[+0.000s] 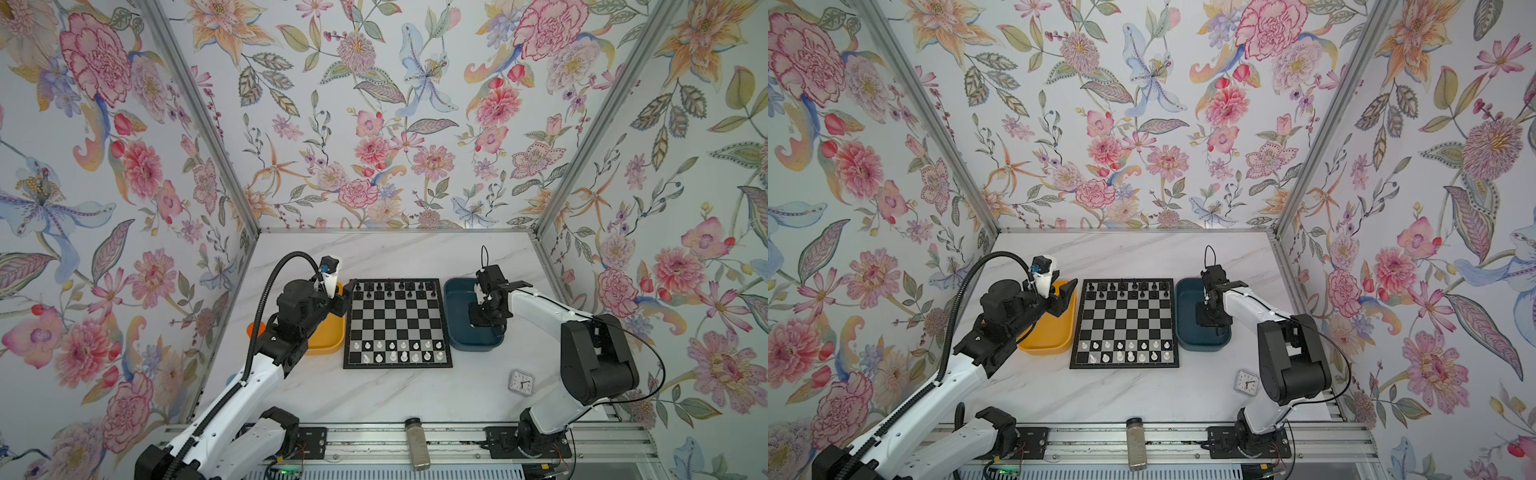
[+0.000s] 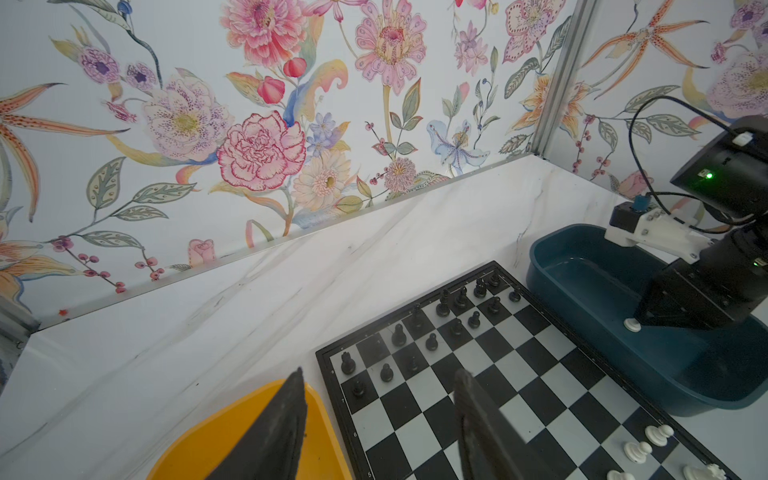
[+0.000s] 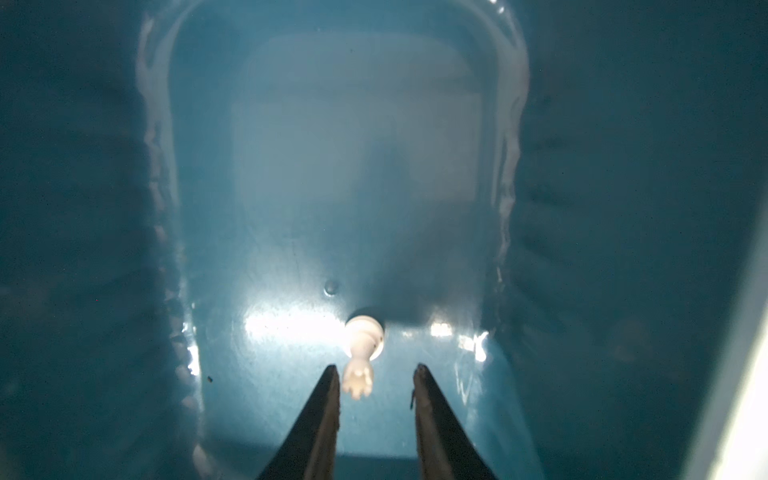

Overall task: Set up the chess pieces on the board
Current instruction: 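Lower the right gripper into the teal bin while the left withdraws, then close the right gripper on the white piece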

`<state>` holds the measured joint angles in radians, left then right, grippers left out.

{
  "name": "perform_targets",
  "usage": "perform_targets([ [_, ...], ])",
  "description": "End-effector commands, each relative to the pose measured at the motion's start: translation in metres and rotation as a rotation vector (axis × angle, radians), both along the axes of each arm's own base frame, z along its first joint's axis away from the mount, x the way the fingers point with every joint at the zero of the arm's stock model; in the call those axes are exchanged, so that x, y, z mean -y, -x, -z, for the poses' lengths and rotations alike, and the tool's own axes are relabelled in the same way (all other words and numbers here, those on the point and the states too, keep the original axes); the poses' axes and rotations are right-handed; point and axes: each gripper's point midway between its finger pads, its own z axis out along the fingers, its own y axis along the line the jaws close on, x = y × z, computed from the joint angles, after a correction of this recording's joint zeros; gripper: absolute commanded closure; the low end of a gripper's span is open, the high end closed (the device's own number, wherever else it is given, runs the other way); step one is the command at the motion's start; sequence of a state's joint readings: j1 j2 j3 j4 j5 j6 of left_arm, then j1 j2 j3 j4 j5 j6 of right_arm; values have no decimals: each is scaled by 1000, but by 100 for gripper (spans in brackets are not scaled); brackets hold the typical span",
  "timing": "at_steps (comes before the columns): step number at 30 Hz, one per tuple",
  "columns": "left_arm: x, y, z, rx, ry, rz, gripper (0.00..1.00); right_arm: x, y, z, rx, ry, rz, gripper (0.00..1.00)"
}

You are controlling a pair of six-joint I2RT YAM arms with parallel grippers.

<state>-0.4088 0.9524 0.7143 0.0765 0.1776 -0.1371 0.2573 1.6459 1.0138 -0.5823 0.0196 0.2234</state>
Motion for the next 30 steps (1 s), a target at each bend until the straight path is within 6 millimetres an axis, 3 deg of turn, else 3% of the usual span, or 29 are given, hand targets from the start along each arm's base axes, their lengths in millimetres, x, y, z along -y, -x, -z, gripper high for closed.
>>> perform_targets([
  [1,4,1,-14,21,6,40,42,-1,-11,-3,26,12,-3,68],
  [22,8,-1,-7,-8,-8,60,42,-7,-13,9,-2,-15,-4,78],
  [30,8,-1,-6,-10,-11,59,41,-8,-14,8,2,-19,-4,88],
])
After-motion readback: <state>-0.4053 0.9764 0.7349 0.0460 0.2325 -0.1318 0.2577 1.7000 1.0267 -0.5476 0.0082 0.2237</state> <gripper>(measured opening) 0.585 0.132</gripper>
